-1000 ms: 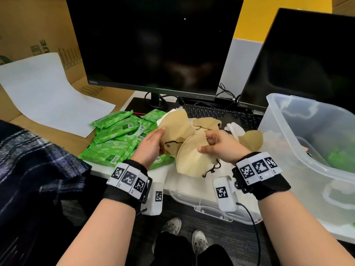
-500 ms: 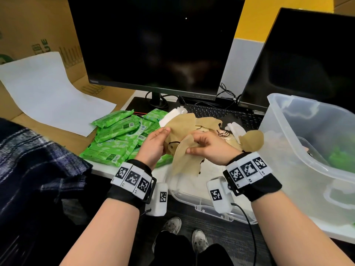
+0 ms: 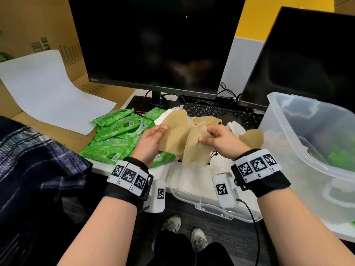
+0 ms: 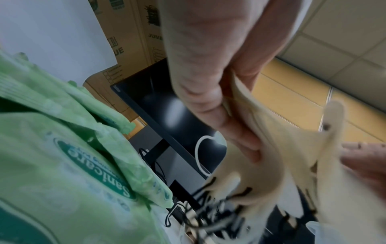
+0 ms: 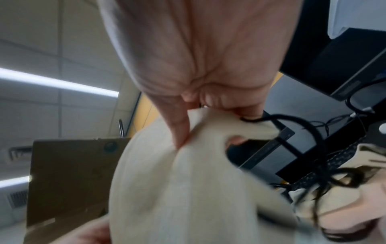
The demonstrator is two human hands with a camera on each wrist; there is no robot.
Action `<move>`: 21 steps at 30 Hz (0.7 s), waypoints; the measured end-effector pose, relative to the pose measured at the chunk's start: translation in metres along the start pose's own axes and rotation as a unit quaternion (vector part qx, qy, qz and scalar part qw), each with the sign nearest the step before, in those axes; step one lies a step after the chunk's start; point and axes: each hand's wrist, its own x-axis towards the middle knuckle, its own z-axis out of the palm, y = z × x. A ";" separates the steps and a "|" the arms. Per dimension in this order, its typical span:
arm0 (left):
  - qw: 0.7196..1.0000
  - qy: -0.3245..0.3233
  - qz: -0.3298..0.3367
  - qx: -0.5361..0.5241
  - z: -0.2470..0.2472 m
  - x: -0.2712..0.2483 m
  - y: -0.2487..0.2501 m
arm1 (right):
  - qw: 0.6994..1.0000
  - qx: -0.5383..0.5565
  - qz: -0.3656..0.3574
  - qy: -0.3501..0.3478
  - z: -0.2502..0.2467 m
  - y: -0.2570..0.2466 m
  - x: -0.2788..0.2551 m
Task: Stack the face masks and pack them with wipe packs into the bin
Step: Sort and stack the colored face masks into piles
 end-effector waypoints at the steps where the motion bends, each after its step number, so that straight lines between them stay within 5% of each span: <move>1: 1.000 0.000 0.001 0.001 0.000 0.000 0.000 | 0.999 0.038 -0.007 -0.001 0.000 -0.004 -0.002; 6: 1.000 -0.010 0.011 0.020 0.002 -0.003 0.002 | 0.986 0.157 -0.041 0.034 -0.004 -0.014 -0.003; 11: 1.000 0.001 0.022 0.022 0.003 -0.005 0.004 | 0.983 0.113 -0.058 0.129 -0.008 -0.018 -0.001; 17: 1.000 0.000 0.017 0.016 0.011 -0.005 0.005 | 0.974 0.223 -0.037 0.025 0.008 -0.027 0.000; 21: 1.000 0.019 0.013 -0.003 0.014 -0.007 0.006 | 0.981 0.192 -0.007 0.031 0.017 -0.029 -0.001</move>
